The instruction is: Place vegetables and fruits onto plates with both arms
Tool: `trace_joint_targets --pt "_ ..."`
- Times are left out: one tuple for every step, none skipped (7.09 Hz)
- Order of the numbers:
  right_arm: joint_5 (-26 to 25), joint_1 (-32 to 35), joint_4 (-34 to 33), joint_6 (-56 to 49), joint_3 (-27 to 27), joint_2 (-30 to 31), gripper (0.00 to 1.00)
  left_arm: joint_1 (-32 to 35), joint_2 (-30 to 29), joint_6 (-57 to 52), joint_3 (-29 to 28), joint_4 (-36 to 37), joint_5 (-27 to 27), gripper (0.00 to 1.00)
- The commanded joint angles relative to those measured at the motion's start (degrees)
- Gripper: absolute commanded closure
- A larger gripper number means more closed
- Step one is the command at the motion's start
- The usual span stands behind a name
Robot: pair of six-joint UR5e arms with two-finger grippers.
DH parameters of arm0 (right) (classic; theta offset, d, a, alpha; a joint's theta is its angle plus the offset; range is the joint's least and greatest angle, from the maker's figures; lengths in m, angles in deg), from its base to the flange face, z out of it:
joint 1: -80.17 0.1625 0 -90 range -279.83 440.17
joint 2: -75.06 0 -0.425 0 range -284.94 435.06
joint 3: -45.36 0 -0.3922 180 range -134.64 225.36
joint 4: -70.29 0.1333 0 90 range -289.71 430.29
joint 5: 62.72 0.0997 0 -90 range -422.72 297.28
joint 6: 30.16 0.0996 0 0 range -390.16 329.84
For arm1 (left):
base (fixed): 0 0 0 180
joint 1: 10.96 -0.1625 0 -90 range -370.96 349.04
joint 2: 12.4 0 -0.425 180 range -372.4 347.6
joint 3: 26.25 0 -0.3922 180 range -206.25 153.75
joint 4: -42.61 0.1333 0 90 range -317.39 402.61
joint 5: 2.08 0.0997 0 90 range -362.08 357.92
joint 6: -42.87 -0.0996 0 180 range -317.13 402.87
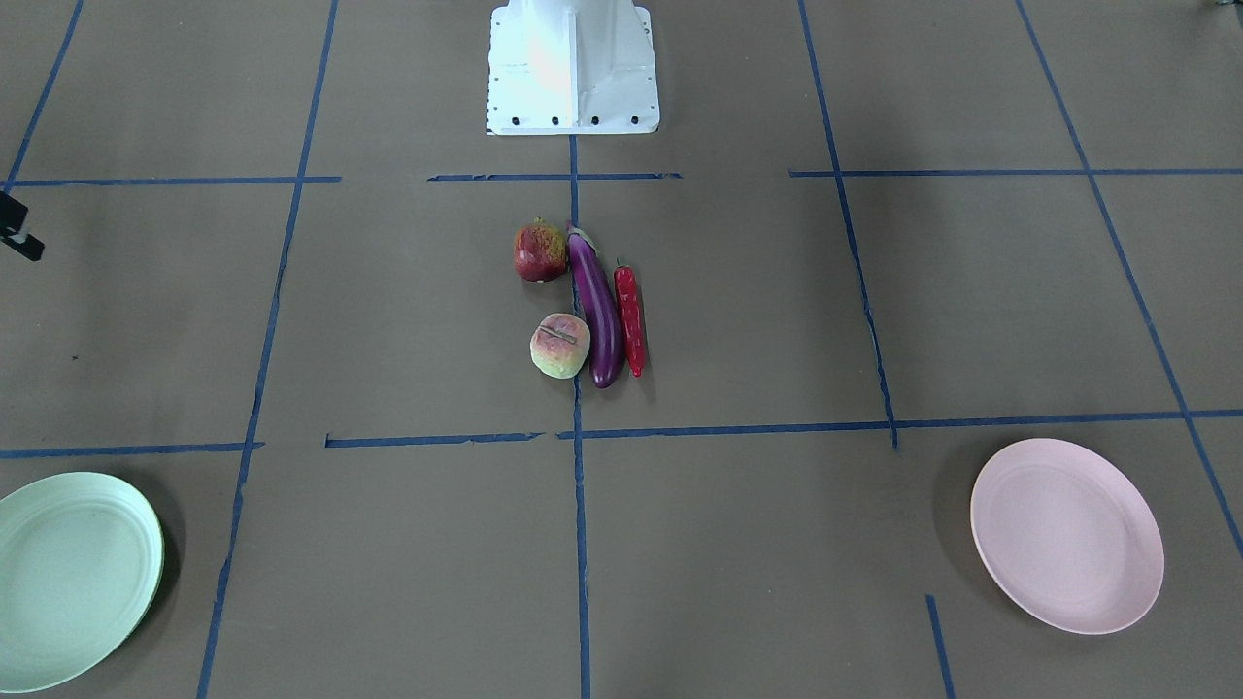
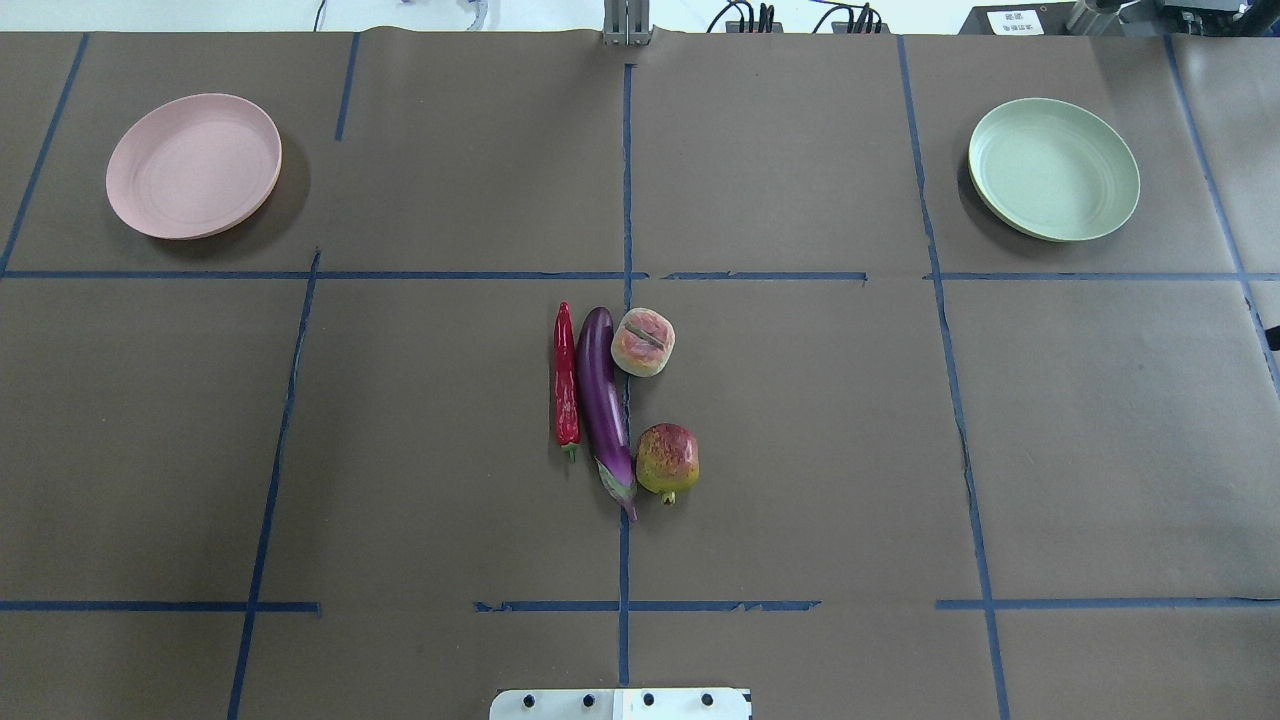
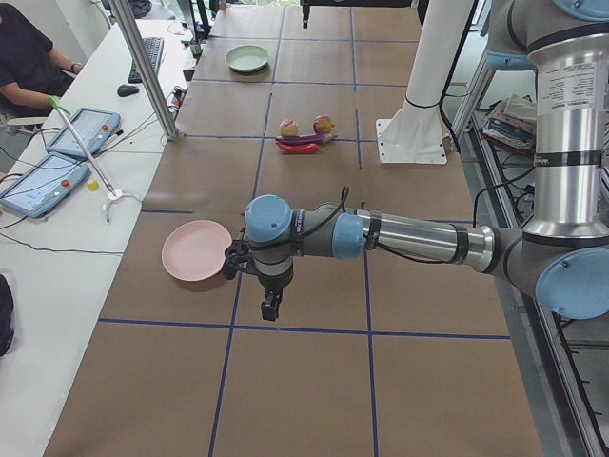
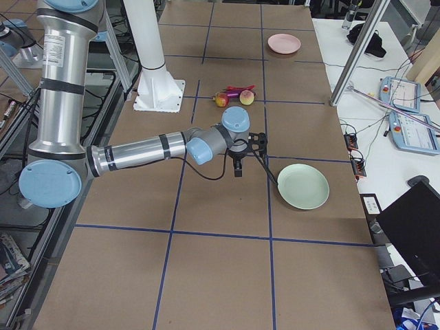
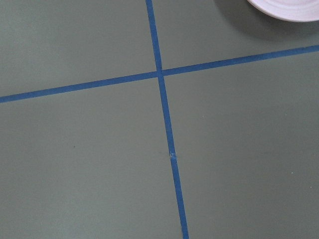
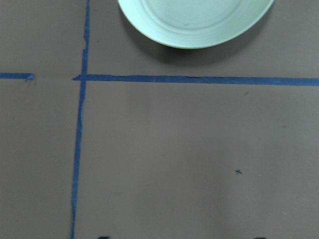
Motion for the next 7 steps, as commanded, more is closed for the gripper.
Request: trace_joint_targets --pt "-10.68 -13.41 0.74 15.49 -5.6 -3.76 0.01 0.02 0.0 -0.06 0.18 0.0 0.0 0.0" --pt "-11.79 -17.13 0.3 23.92 -5.72 -8.29 0.01 0.02 0.0 -0.06 -0.08 0.0 0.0 0.0" --pt "-14.15 -21.78 0.12 30.61 -5.72 -12.08 0.01 -0.06 0.0 -0.06 -0.08 0.0 0.0 0.0" --pt "-20.61 -28.44 -1.1 35.64 -5.72 -15.25 0.01 -0.06 0.0 -0.06 -0.43 -0.09 -0.09 0.0" --pt "-26.42 -33.99 -11.29 37.43 -5.37 -23.29 0.01 -0.06 0.0 -0.15 -0.78 -0.09 -0.09 0.0" --pt "-31.44 -38.31 -23.75 37.62 -4.58 -32.33 0.01 -0.06 0.0 -0.15 -0.78 0.0 -0.09 0.0" --pt "-35.32 -41.05 -26.13 40.15 -0.14 -38.34 0.01 -0.06 -0.09 -0.06 -0.7 0.0 -0.26 0.0"
